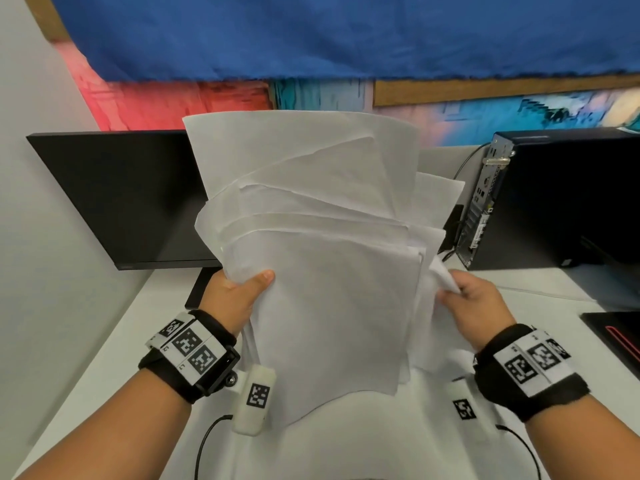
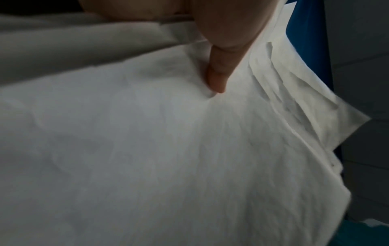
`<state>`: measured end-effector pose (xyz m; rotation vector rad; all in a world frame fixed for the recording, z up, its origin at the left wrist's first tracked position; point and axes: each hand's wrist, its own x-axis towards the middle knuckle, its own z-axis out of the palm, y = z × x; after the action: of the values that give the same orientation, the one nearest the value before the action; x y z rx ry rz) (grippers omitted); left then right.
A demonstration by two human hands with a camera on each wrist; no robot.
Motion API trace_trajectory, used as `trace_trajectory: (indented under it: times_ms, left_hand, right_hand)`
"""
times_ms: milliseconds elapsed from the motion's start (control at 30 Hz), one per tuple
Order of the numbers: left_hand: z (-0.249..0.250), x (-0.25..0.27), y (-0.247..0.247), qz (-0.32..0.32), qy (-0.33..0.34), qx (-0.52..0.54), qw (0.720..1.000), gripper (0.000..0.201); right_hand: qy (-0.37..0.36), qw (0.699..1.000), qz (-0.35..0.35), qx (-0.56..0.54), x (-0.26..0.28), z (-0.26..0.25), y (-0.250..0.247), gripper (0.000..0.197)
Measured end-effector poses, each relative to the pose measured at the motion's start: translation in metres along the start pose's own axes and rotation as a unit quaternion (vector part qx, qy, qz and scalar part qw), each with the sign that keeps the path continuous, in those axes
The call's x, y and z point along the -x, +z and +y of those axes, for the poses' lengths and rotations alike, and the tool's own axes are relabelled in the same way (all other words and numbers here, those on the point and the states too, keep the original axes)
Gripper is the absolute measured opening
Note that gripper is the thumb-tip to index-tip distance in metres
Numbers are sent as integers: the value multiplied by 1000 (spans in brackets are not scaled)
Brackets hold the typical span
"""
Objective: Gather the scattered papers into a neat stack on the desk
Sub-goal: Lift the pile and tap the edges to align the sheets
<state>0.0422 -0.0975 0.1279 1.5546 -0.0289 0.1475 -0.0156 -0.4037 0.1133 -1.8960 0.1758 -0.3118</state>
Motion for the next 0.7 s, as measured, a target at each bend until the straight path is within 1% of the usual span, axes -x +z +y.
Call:
trace_trajectory:
  times_ms: [33,67,100,133,167,200,233,300,333,367,433,500,533,567,600,633,700]
  left_hand:
    - [-1,0,0,-1,-2,0,1000,9]
    - [-2,-1,-1,0,-4,0,1000,10]
    - [-4,-1,-1,-2,-6,1,1000,11]
    - [-5,-2,-1,-6,-7,6,1000,11]
    - [-5,-2,-1,-13,-5,9,1000,12]
    - [-5,-1,-1,-22,-4,11,1000,13]
    - [-5,-1,0,-29,-4,14,999,14]
    - [-4,0,1,-44,-3,20,999,16]
    - [-4,1,1,-51,0,21,998,17]
    - [-4,2,2,-53,2,22,998,18]
    - [-4,2,3,-50,2,23,998,17]
    - [-6,2,1,-37,-6,26,999,15]
    - [-6,1,-1,-30,-13,28,999,13]
    - [-8,0,-3,-26,-18,29,999,12]
    - [-8,1,-4,-26,-23,30,999,13]
    - [-8,1,-4,-30,-26,32,999,13]
    - [-7,3,-3,-35,-24,31,999,10]
  right_hand:
    - [17,993,11,-116,-1,-2,0,37]
    - [34,975,10,-219,-2,-3,1,34]
    - [43,954,-5,-296,-3,-3,2,33]
    - [51,936,-27,-346,-3,-4,4,34]
    - [48,926,-63,-369,-3,-6,6,32]
    - [36,923,-101,-370,-2,-7,9,30]
    - [18,922,-139,-361,0,-7,12,34]
    - [-20,926,-194,-323,4,-7,19,63]
    - [-38,930,-209,-299,8,-10,24,74]
    - [-52,936,-213,-277,13,-12,30,75]
    - [-62,947,-188,-252,22,-20,39,67]
    - [-53,950,-156,-266,28,-25,43,60]
    - [-49,952,-143,-268,27,-23,44,51]
    - [-44,953,-139,-265,25,-21,44,39]
    - [-38,955,-142,-257,24,-21,44,25]
    - [-34,957,-155,-244,23,-18,43,19]
    - [-36,956,-210,-201,23,-16,40,32]
